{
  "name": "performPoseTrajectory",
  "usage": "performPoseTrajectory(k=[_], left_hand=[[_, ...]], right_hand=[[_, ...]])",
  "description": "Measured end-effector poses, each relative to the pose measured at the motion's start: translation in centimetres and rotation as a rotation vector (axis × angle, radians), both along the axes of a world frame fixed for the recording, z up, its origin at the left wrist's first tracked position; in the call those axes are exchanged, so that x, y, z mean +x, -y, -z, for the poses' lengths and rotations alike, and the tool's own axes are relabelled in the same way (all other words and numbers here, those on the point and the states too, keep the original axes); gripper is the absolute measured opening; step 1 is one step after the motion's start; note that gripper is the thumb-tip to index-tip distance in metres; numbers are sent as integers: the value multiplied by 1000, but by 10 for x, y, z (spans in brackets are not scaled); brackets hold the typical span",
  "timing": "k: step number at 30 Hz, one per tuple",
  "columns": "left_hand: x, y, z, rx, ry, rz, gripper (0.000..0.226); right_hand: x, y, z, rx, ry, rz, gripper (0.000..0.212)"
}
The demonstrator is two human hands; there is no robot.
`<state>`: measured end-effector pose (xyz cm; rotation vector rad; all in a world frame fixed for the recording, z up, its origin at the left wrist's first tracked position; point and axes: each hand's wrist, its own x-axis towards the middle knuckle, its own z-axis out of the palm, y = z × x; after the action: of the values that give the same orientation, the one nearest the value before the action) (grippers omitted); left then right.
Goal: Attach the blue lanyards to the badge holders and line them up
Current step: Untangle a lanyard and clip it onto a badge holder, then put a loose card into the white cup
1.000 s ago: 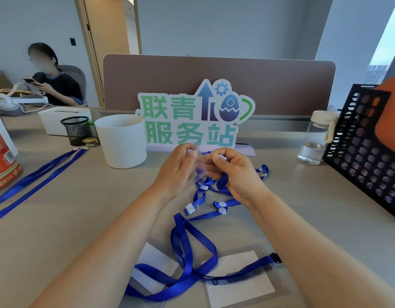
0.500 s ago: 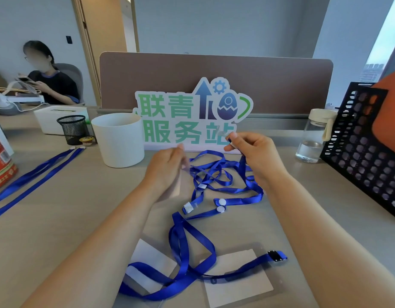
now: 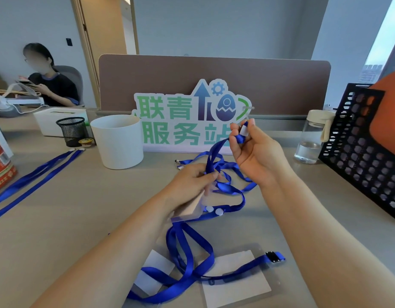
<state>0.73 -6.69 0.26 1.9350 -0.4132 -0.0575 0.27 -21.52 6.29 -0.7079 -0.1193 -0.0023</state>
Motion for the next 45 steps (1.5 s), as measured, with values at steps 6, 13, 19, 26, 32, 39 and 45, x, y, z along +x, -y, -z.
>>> performPoseTrajectory(k=[6, 13, 19, 26, 32, 39, 45], left_hand=[[5, -23, -20, -255, 18, -206, 17], [25, -48, -49, -545, -208, -226, 36], [-5, -54, -54, -476, 20, -49, 25], [-16, -63, -65, -243, 211, -9, 24], [-8, -82, -69, -226, 343, -132, 24], [26, -138, -56, -127, 485, -587, 20], [46, -186, -24, -82, 358, -941, 16]], right_hand=[[3, 8, 4, -21, 12, 60, 23], [19, 0, 32, -689, -40, 100, 39], [18, -21, 53, -1131, 153, -206, 90], [23, -47, 44, -1311, 307, -227, 55], [28, -73, 28, -1345, 374, -427, 47], [45, -118, 31, -1290, 395, -347, 16], [76, -157, 31, -1040, 401, -165, 30]])
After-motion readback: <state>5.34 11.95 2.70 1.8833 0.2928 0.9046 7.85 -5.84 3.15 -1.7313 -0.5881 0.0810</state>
